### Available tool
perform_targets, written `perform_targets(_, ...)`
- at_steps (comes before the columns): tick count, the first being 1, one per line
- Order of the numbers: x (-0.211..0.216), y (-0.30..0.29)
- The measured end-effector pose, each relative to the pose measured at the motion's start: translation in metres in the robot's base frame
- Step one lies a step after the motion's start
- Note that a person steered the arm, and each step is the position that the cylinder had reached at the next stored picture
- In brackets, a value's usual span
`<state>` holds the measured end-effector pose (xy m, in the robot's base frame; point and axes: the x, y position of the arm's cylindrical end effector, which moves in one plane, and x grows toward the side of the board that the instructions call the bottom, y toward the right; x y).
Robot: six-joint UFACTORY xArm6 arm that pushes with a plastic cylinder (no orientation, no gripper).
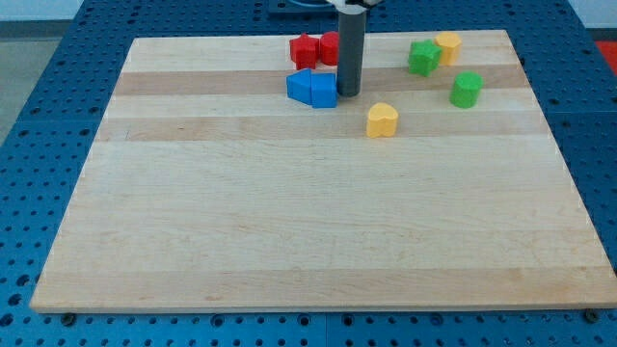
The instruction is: Place your arm to the left of the green star
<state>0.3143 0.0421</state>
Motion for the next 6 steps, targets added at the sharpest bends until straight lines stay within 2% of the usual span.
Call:
perform_targets(5,-0.074,0.052)
perform_targets(6,-0.078,0.069)
